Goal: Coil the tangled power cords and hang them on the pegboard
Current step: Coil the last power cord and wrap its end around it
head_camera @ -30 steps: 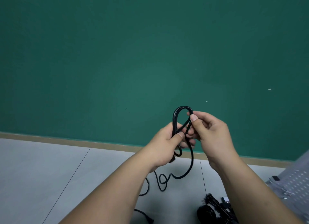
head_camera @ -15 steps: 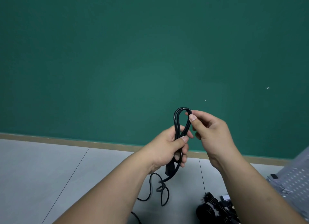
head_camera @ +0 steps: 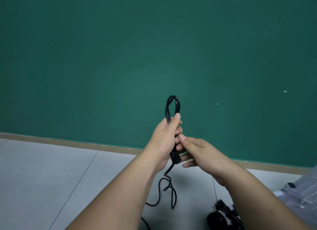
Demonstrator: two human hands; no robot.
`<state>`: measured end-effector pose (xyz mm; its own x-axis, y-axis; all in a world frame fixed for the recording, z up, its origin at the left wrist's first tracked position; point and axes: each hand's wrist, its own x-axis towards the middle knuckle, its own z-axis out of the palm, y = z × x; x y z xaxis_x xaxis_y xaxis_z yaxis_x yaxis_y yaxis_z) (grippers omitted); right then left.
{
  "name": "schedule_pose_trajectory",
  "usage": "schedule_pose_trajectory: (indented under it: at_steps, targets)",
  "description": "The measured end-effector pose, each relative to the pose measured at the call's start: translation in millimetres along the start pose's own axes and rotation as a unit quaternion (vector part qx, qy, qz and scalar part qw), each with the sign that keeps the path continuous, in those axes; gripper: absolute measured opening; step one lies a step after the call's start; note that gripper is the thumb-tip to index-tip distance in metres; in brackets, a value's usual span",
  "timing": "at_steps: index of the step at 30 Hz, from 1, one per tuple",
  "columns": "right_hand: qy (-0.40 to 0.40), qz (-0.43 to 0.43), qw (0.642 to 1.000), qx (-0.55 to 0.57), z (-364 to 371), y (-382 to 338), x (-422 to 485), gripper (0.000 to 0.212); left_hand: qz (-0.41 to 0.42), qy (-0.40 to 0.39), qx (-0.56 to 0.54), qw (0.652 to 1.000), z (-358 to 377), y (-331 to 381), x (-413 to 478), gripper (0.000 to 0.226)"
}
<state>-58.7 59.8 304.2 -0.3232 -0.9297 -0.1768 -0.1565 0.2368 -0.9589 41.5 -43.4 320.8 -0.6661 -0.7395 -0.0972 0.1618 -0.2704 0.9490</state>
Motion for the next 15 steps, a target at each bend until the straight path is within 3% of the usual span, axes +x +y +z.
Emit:
schedule_pose_trajectory:
  at_steps: [4,9,13,15]
  targets:
    - [-0.041,0.018,0.999,-0.019,1,0,-2,0.048,0.045,0.017,0.054,0.997,-10,-3,4,0.025]
    - [-0.075,0.004,0.997,-0.03,7,1,-4,0.029,0.069,0.093,-0.008,0.993,-15,0,8,0.018]
    - [-0.125,0.004,0.991,-0.038,22,7,0,0.046,0.096,0.143,-0.066,0.983,-18,2,13,0.017]
    - [-0.136,0.004,0.99,-0.049,28,12,4,0.046,0.108,0.174,-0.05,0.977,-23,5,16,0.016]
